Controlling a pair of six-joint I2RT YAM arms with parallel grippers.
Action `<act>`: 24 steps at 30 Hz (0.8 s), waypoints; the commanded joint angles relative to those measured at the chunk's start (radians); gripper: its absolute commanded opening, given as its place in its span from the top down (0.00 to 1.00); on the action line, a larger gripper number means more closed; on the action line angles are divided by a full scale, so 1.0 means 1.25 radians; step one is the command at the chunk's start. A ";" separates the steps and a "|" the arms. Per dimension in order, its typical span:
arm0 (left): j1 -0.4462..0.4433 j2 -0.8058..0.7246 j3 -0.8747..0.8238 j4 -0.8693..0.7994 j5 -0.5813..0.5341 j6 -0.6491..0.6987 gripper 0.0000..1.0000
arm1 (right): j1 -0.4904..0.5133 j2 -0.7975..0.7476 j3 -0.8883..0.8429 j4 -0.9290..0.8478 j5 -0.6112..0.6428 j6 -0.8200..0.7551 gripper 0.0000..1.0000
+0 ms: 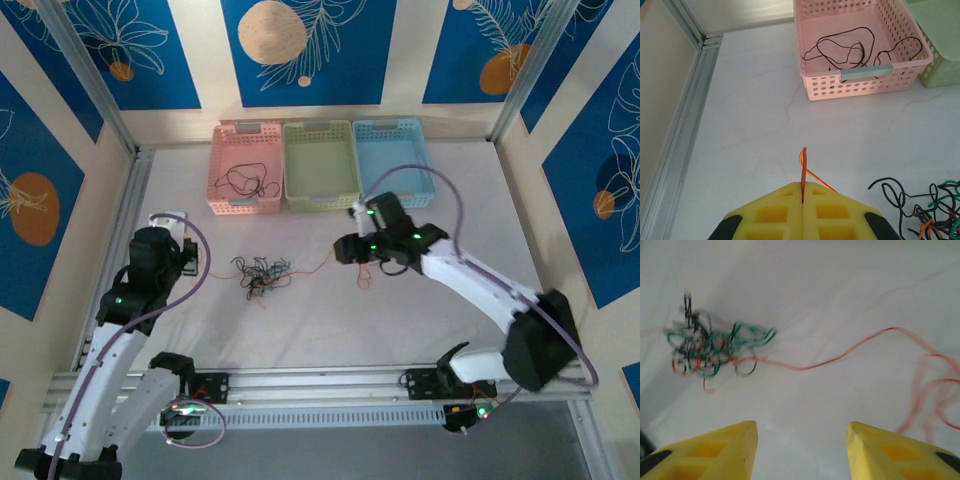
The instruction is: Untangle the cables
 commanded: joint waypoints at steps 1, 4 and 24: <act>0.005 -0.007 0.008 0.017 0.017 -0.010 1.00 | 0.039 0.134 0.101 -0.075 -0.068 -0.174 0.52; 0.004 -0.007 0.009 0.017 0.016 -0.010 1.00 | 0.067 0.256 0.196 -0.134 -0.056 -0.273 0.50; 0.004 -0.008 0.008 0.018 0.018 -0.009 1.00 | 0.105 0.592 0.460 -0.302 -0.075 -0.570 0.47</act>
